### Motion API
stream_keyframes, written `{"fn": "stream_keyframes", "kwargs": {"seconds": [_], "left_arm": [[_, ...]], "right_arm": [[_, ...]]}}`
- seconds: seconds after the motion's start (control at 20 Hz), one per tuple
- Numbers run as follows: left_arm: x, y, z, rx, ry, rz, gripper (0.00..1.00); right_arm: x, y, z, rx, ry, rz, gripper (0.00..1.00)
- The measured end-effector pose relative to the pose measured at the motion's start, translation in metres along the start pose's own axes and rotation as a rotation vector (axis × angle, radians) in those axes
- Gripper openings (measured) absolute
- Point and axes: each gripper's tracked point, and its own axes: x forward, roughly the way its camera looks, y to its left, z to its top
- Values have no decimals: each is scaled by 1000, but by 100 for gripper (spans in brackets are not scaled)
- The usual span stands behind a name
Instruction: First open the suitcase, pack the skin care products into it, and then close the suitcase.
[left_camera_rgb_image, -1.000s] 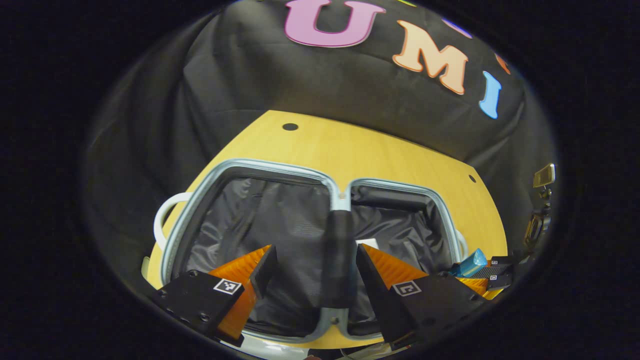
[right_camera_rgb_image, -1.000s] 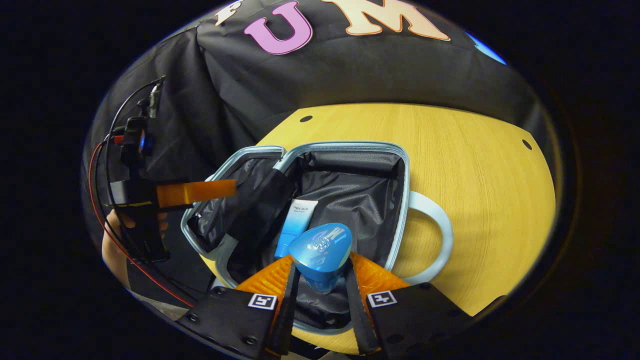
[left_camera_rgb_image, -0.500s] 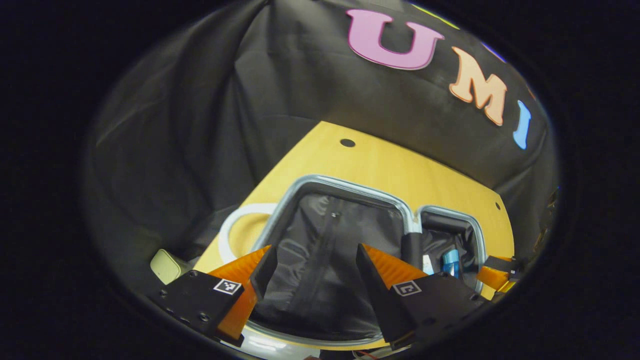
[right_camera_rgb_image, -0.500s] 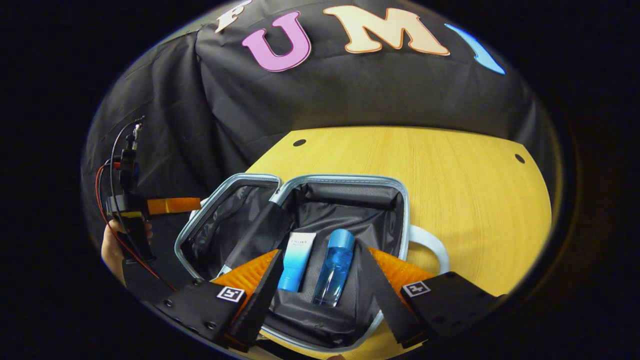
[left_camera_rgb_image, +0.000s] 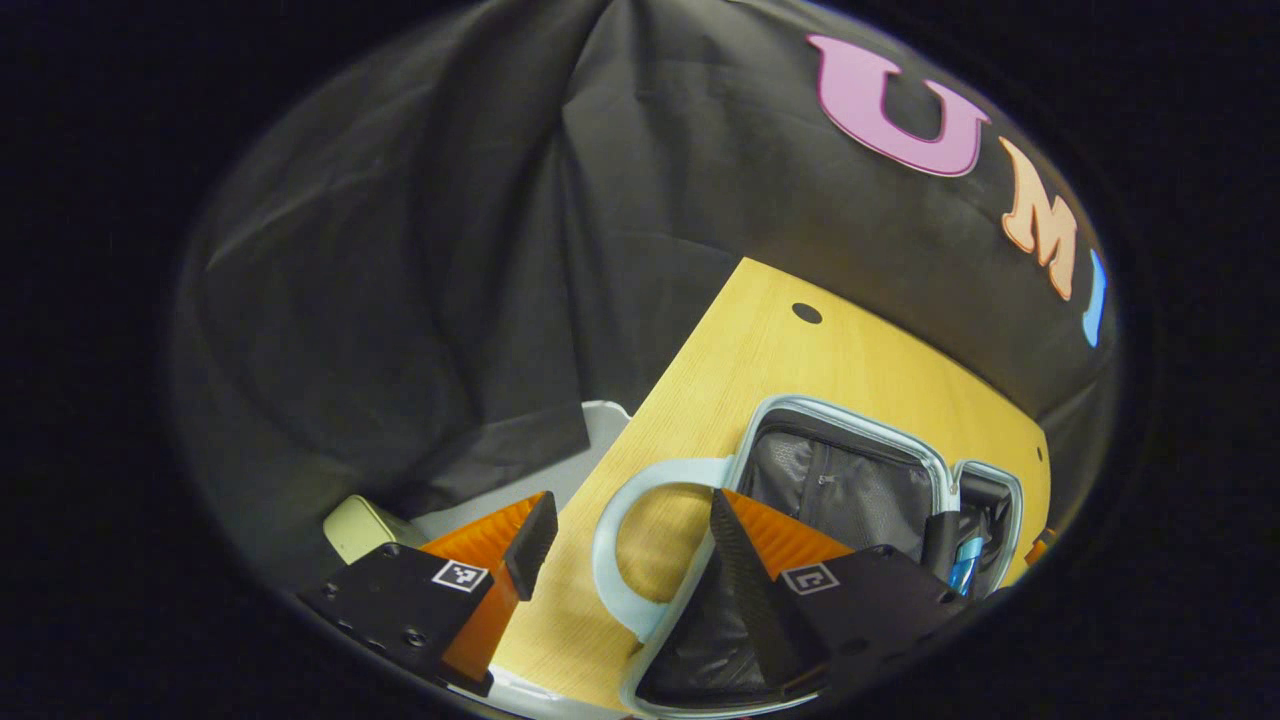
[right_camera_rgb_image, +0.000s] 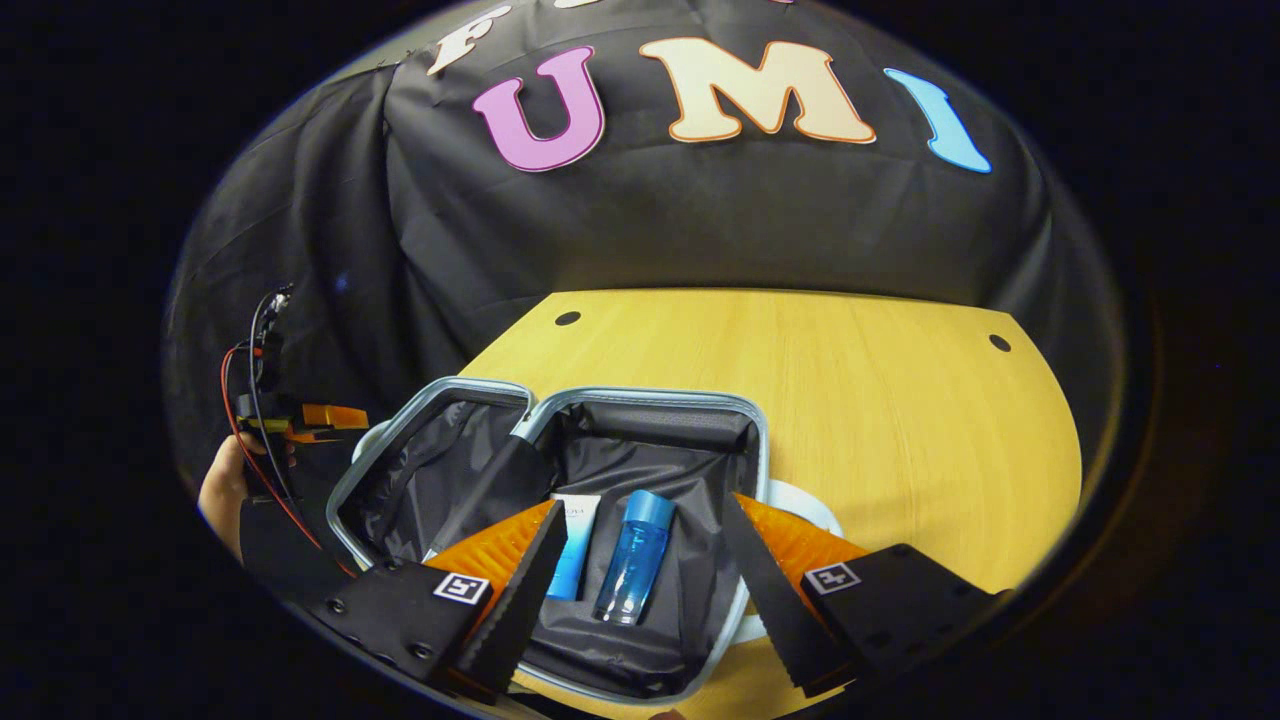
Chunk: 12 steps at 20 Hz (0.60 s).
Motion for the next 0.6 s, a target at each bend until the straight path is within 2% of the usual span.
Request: {"fn": "stream_keyframes", "kwargs": {"seconds": [0.2, 0.3, 0.45, 0.5, 0.6], "left_arm": [[24, 11, -19, -11, 80, -9, 82], [26, 18, -24, -9, 99, 2, 72], [28, 25, -29, -6, 159, 9, 22], [25, 23, -26, 14, 151, -2, 20], [21, 13, -24, 43, 136, -15, 9]], "right_arm": [[-10, -19, 9, 7, -42, -63, 98], [-14, -27, 13, 15, -58, -83, 98], [-19, -37, 15, 18, -69, -100, 98], [-21, -39, 15, 16, -72, -103, 98], [-22, -40, 18, 6, -85, -100, 98]]}}
